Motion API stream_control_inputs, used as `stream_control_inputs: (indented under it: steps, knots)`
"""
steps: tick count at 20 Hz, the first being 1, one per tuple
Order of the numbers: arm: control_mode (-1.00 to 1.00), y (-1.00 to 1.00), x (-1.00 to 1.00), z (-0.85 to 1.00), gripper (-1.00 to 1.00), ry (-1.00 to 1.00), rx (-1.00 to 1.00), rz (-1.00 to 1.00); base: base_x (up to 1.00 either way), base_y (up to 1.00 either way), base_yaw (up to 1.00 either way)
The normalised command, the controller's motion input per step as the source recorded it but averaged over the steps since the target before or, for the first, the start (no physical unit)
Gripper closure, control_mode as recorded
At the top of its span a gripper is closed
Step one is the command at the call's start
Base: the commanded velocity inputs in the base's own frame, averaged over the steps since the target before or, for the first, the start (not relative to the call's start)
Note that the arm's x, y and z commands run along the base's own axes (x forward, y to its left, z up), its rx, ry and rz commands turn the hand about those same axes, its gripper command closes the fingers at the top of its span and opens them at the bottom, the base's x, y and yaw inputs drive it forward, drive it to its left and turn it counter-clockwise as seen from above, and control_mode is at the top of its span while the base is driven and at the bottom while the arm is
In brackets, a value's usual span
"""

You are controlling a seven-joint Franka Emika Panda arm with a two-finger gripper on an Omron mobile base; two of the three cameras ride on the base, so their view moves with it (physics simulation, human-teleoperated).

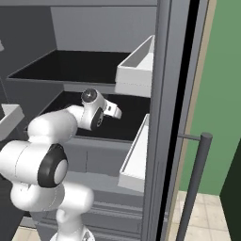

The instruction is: Pick the egg and butter from the fridge and place them by the bowl for mixing.

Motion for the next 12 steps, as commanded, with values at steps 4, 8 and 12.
stream_control_inputs:
  steps: [4,8,12]
  knots:
    - [-1.00,0.00,0.23,-0.21,-1.00,-0.02,0.00,0.00,0.00,0.00,0.00]
    - [-1.00,0.05,0.26,-0.17,-1.00,-0.03,0.00,0.00,0.00,0.00,0.00]
    - [-1.00,0.04,0.27,-0.11,-1.00,-0.01,0.00,0.00,0.00,0.00,0.00]
